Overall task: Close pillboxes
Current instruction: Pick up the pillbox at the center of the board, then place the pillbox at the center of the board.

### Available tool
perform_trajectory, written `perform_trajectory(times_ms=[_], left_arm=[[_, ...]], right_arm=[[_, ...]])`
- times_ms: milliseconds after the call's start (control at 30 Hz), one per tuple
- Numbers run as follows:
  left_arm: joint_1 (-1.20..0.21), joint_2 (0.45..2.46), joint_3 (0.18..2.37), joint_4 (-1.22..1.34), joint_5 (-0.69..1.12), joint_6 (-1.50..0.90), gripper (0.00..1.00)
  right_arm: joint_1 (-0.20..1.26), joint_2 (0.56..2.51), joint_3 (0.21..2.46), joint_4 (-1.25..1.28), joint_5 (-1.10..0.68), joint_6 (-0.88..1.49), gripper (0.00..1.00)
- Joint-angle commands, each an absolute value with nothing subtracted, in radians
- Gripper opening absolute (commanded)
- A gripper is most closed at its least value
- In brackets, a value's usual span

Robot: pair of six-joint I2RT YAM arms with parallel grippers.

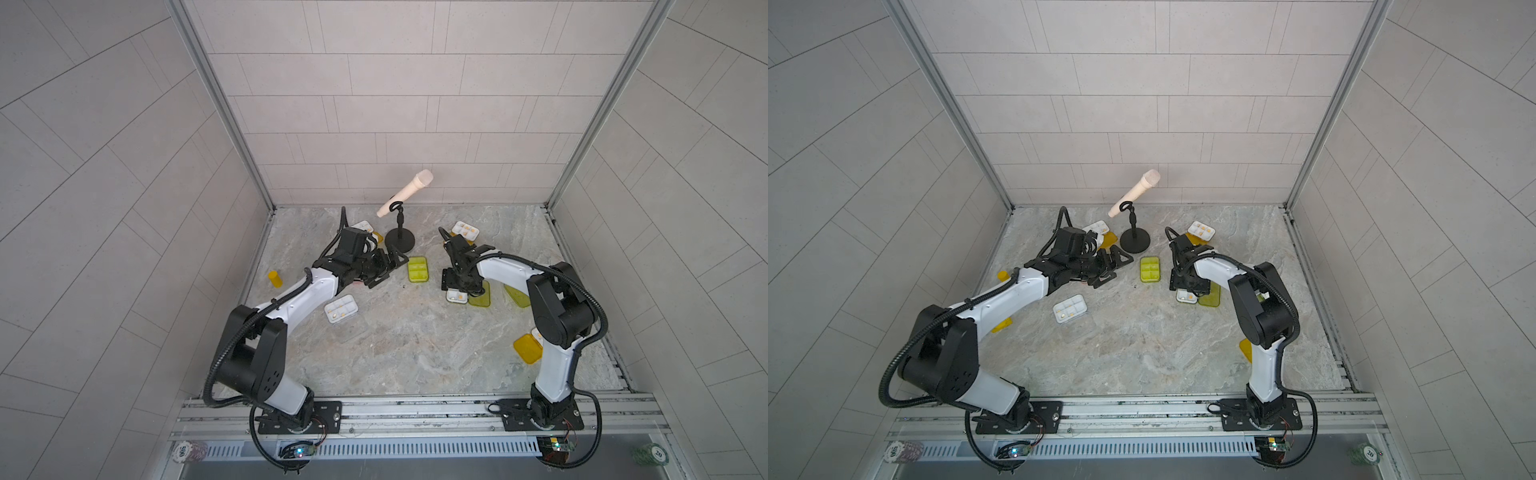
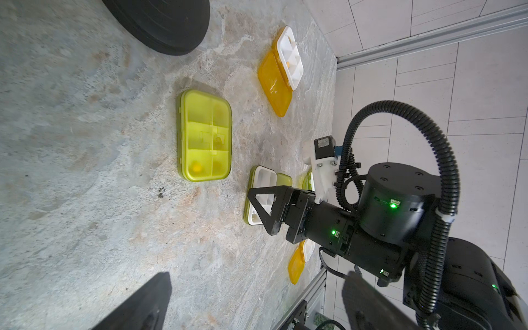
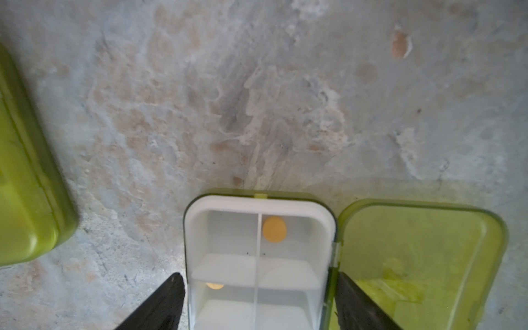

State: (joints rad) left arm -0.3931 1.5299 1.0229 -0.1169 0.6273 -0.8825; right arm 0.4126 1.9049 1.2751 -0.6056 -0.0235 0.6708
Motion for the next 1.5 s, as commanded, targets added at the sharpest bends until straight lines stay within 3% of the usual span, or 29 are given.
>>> perform_trajectory(times_ms=[0, 767, 1467], left_arm=[[-0.390, 1.509, 1.039, -0.088, 0.636, -0.887, 0.98], [-0.384, 1.506, 1.039, -0.086, 0.632, -0.886, 0.97], [-0.322, 1.493, 1.039, -0.097, 0.620, -0.881, 0.97]], right_arm=[[0.420, 1.905, 1.287, -0.624, 0.008, 0.680, 0.83], [0.479, 1.841, 1.257, -0.643, 0.037, 0.659, 0.77], [0.755, 1.796, 1.221, -0.629, 0.016, 0.764, 0.76]])
